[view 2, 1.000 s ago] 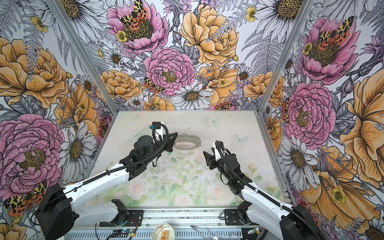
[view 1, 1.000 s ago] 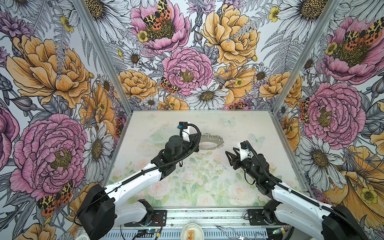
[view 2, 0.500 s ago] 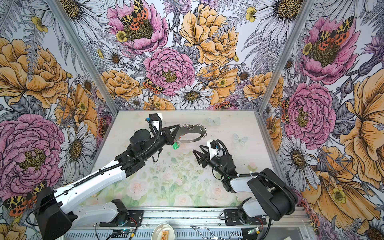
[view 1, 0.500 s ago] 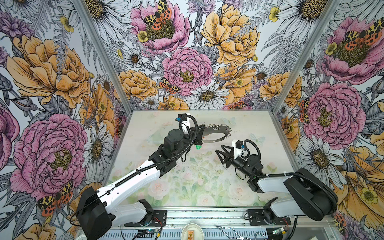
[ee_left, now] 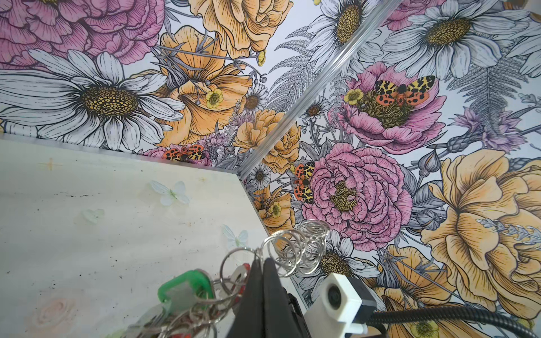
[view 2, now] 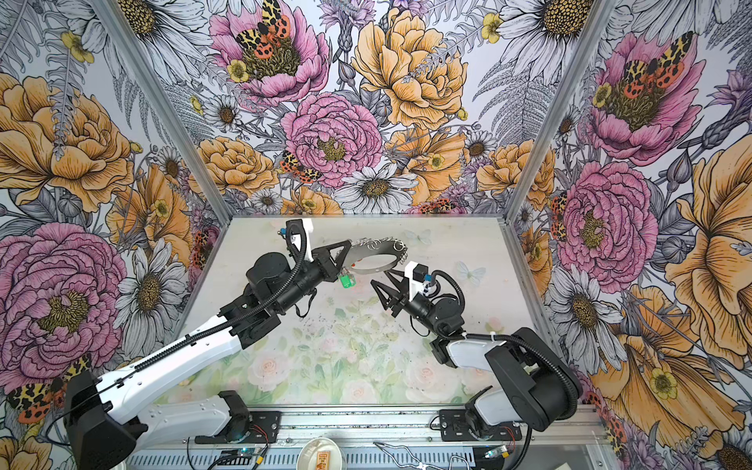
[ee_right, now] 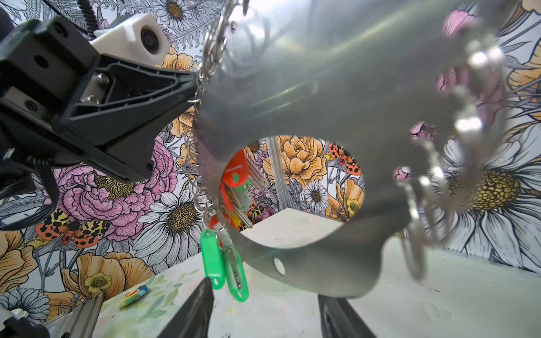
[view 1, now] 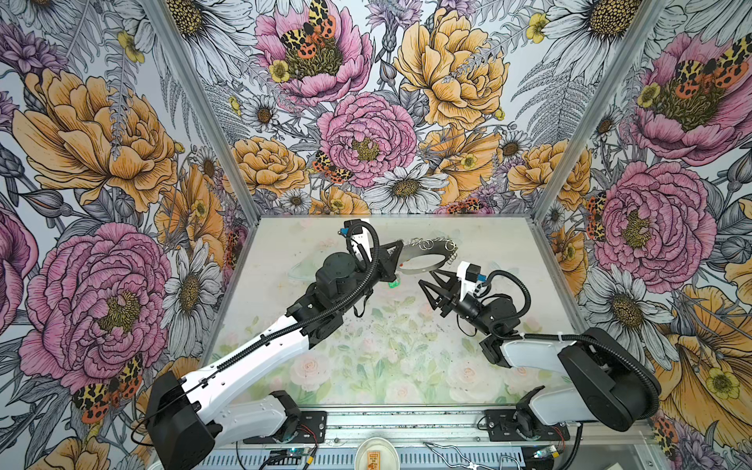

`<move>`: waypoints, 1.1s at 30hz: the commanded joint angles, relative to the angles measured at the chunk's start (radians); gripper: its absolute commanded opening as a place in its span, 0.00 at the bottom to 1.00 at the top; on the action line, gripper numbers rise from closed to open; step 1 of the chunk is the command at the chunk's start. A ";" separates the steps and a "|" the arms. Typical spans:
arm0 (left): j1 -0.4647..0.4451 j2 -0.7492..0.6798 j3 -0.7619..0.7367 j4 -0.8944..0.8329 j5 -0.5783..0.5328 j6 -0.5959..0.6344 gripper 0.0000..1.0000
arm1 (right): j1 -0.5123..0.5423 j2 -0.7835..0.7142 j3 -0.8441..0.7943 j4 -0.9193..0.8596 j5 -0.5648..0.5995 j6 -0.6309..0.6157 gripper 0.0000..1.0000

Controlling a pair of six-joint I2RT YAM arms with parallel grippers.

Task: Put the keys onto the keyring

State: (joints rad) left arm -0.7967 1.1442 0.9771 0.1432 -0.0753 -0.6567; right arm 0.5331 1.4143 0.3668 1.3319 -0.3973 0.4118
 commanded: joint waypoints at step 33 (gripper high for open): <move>0.028 -0.110 -0.102 0.137 -0.053 -0.095 0.00 | -0.003 -0.052 0.098 0.061 -0.186 0.134 0.14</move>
State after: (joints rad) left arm -0.7807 1.0607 0.8822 0.2100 -0.0986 -0.7353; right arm 0.5323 1.3670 0.4557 1.3628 -0.5629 0.5316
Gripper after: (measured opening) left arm 0.049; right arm 0.150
